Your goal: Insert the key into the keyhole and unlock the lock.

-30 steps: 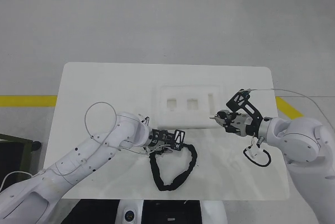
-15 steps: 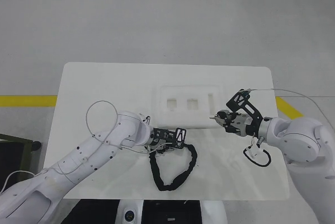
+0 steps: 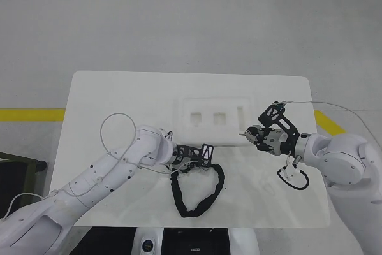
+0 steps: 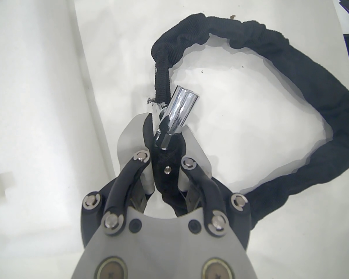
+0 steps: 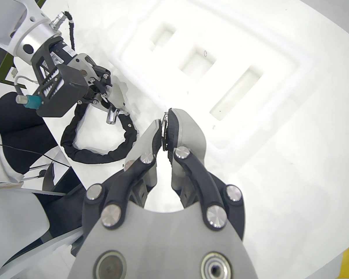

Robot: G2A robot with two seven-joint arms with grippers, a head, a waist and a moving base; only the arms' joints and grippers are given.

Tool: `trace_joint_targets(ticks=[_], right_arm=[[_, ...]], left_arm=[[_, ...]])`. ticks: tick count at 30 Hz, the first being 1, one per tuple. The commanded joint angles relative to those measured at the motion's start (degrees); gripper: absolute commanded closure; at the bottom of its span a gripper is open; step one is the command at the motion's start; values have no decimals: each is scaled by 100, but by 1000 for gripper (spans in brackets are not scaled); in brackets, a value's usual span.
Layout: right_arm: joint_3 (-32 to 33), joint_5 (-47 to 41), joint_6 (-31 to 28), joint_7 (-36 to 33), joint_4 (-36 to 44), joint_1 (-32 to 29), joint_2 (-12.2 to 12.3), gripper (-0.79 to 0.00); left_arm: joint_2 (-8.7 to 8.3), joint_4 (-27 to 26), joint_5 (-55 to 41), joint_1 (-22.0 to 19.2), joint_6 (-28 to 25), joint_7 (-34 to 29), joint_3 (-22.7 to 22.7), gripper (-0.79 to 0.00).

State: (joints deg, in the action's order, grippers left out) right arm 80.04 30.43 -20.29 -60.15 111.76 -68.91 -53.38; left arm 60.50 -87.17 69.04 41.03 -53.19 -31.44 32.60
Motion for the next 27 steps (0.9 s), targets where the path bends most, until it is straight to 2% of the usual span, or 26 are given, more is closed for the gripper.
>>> trace_joint_targets(ticks=[1, 12, 20, 27], right_arm=[[0, 0, 0, 0, 0, 0, 0, 0], [0, 0, 0, 0, 0, 0, 0, 0], [0, 0, 0, 0, 0, 0, 0, 0], [0, 0, 0, 0, 0, 0, 0, 0]], left_arm=[[6, 7, -33, 0, -22, 6, 22, 0], [-56, 157, -450, 187, -180, 321, 324, 0], [-179, 241, -845, 451, -409, 694, 688, 0], [-327, 328, -1304, 731, -481, 1302, 971, 0]])
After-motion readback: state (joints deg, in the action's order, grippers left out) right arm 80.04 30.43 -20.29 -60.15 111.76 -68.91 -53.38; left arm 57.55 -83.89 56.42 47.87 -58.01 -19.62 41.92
